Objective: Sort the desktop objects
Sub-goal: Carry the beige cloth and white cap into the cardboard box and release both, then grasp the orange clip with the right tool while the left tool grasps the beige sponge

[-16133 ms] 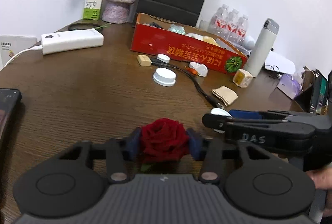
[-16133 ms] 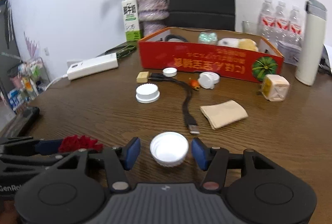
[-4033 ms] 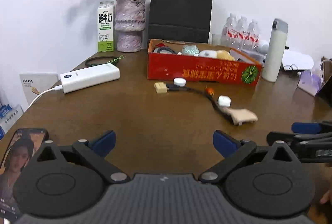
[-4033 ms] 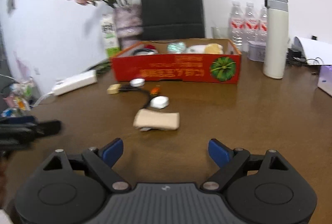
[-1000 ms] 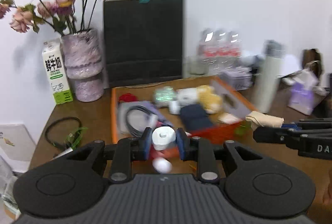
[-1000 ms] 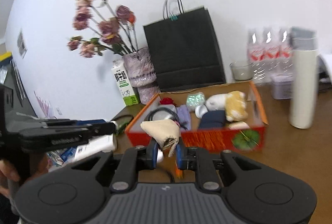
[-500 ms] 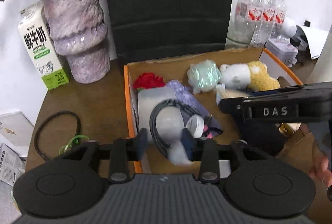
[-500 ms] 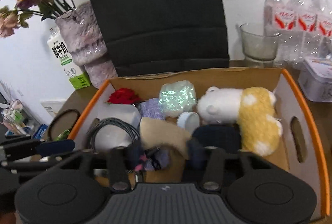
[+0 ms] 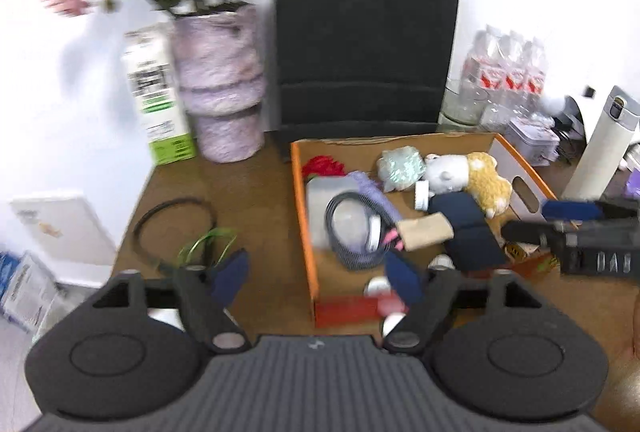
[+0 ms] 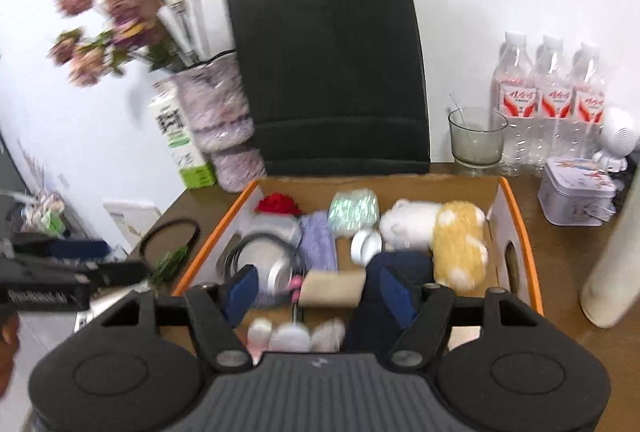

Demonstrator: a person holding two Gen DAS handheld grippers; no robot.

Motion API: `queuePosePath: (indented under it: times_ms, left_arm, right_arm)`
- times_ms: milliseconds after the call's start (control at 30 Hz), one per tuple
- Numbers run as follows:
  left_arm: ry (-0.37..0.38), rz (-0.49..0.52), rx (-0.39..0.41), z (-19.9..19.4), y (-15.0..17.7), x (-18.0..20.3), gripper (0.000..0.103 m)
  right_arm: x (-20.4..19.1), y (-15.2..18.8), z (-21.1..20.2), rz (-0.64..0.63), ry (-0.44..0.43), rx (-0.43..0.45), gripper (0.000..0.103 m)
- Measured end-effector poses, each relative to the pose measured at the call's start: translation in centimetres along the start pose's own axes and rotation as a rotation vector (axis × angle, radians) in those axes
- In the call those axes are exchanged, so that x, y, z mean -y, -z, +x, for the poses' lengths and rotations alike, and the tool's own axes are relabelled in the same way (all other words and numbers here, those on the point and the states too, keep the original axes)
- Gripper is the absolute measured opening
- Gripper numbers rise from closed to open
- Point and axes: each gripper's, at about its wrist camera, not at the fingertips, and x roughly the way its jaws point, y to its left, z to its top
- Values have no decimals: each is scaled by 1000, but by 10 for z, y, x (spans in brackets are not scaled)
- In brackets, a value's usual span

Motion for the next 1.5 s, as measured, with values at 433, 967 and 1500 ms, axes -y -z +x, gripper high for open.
queuePosePath:
  times_ms: [433,967,1500]
  left_arm:
    - [20,-141,75,-70,219,49,100]
    - [25,-159,95,-64,233,47,100]
    - [44,-236,52,63,124,15,62]
  right_arm:
    - [-17,204,-93,-13,93,47,75]
    - [-17,251,-114,30,42,51,75]
    - [0,134,-14,48,-62,20,55]
